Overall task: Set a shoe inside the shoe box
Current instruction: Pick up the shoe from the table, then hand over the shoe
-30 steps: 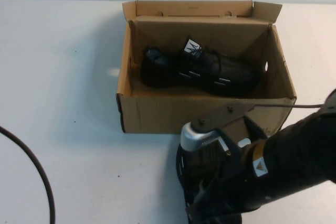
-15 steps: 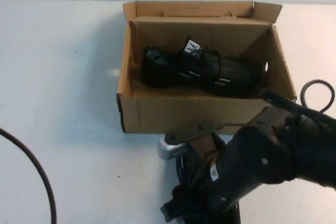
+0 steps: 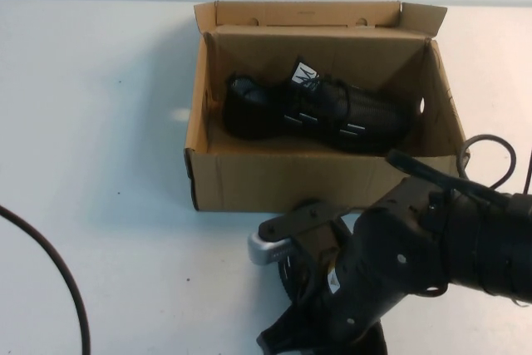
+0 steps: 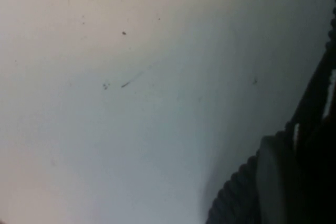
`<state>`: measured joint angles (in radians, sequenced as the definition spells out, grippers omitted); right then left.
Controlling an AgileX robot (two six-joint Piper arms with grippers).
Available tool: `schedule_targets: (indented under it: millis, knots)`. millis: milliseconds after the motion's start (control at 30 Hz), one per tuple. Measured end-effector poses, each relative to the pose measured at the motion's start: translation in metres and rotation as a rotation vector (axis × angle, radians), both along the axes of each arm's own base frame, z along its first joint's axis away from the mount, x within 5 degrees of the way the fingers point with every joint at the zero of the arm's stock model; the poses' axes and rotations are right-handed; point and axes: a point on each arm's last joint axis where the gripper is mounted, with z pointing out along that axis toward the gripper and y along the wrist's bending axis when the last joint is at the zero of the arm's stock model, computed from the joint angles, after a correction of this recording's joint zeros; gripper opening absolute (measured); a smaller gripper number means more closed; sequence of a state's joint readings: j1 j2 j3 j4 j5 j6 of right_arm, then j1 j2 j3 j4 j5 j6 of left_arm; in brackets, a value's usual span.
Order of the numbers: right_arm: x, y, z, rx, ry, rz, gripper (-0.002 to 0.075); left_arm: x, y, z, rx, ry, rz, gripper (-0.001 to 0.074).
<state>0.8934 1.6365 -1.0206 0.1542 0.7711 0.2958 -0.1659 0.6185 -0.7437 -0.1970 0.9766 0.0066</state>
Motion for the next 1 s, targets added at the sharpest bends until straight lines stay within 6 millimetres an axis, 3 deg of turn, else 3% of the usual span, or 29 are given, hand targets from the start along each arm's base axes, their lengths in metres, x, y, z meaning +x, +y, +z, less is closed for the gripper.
schedule_targets:
  millis: [167,433,633,1000]
  knots:
    - [-0.006,-0.007,0.02,0.008,-0.019,0.04,-0.0002,0.0,0.0,0.0,-0.004,0.007,-0.002,-0.0001]
    - [-0.016,-0.015,0.09,0.033,-0.102,0.282,-0.0003,-0.002,-0.007,0.001,-0.085,0.022,-0.023,-0.0001]
    - [-0.018,-0.025,0.134,0.001,-0.271,0.529,-0.0003,-0.003,-0.01,0.002,-0.122,0.023,-0.049,-0.0001]
    - [-0.014,-0.054,0.161,-0.211,-0.549,0.779,-0.0003,-0.003,-0.016,0.005,-0.193,0.021,-0.068,-0.0001]
